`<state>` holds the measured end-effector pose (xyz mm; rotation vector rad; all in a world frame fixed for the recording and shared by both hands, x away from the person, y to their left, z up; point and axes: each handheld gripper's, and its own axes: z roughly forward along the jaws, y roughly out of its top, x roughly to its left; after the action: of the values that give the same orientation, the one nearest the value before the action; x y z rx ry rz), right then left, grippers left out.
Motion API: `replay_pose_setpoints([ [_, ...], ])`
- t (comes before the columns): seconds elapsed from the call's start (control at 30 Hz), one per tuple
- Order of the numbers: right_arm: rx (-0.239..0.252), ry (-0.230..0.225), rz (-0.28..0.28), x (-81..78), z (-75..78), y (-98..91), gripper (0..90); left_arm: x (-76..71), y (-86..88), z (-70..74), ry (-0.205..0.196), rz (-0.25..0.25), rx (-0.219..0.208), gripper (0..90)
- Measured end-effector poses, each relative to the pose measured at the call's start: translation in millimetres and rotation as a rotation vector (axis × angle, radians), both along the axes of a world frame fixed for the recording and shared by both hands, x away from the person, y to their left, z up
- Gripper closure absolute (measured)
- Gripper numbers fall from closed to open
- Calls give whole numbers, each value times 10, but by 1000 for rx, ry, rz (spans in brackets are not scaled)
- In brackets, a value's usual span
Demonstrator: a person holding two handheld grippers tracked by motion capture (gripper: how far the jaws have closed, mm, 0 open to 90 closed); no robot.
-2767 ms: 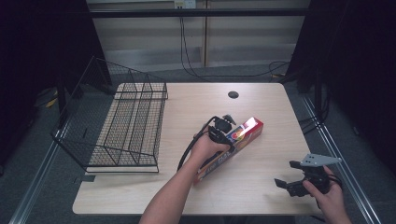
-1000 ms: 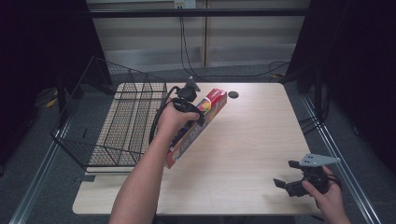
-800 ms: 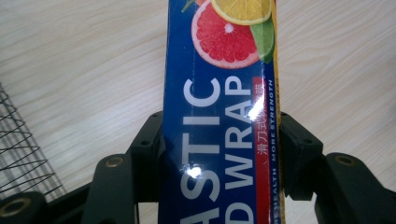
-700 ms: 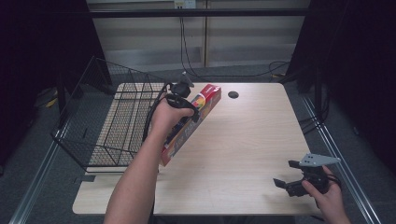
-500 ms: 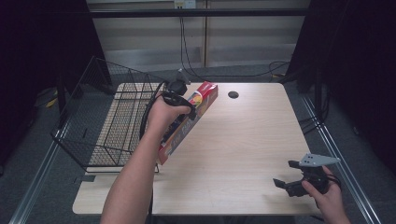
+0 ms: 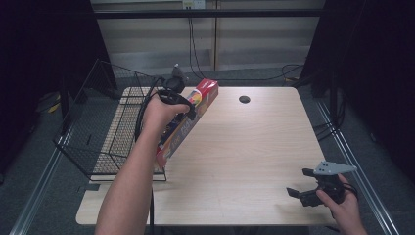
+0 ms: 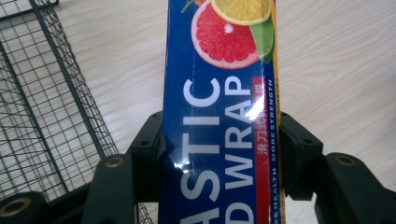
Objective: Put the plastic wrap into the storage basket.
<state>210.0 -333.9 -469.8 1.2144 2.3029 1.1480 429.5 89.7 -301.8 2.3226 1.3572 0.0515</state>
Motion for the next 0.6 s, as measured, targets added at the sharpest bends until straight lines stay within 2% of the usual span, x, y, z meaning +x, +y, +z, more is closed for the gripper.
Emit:
replay_pose_setpoints([
  [0.2, -3, 2, 2, -3, -2, 8, 28, 11, 78, 67, -4, 26, -21, 444],
  [0.3, -1, -1, 2, -3, -1, 8, 28, 17, 122, 105, -2, 29, -5, 444],
  [0.37, 1, 2, 1, -3, 1, 8, 28, 18, 137, 116, -5, 35, -5, 444],
  [0.4, 2, 6, -2, -5, 3, 7, 28, 17, 152, 122, -11, 55, -12, 444],
  [0.5, -3, 2, 1, -5, -2, 6, 28, 20, 194, 153, -4, 52, -3, 444],
  [0.6, 0, 3, -3, -4, 1, 9, 28, 16, 245, 186, -7, 72, -12, 443],
])
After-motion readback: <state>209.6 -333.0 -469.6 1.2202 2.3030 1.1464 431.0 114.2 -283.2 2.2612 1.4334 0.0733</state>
